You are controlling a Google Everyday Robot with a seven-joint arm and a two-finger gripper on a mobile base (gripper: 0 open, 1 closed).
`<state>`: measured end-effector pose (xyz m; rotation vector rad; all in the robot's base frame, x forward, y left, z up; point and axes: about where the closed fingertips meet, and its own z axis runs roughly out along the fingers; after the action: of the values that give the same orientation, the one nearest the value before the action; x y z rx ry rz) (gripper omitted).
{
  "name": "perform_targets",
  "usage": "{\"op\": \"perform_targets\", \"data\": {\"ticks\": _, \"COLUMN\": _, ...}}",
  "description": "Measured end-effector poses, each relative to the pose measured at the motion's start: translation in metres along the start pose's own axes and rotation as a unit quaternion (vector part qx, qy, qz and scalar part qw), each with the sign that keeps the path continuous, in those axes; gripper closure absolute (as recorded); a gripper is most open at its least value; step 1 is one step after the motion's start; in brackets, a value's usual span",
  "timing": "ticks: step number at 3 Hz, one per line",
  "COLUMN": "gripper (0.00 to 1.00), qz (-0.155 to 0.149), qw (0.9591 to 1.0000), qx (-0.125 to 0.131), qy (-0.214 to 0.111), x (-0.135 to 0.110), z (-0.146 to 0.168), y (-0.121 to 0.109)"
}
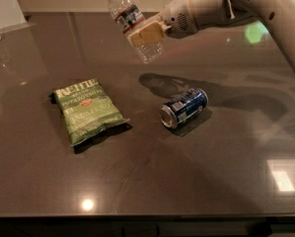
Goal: Place water bottle upright
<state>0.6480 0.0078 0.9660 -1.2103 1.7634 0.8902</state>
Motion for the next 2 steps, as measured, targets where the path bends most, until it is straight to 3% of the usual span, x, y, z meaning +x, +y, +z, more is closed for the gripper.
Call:
{"op": "perform_targets", "data": {"ticks": 1, "gripper": 1.0, "qz": -0.004, "qw": 0.9983, "qx": -0.007, "qy": -0.057, "x": 0.006, "z": -0.008, "y": -0.002}}
{"op": "perform_targets", "data": {"ticks": 2, "gripper": 1.0, "qz": -0.019, "qw": 0.994, "qx": -0.021, "qy": -0.106, "x": 0.016, "z": -0.014, "y": -0.013}}
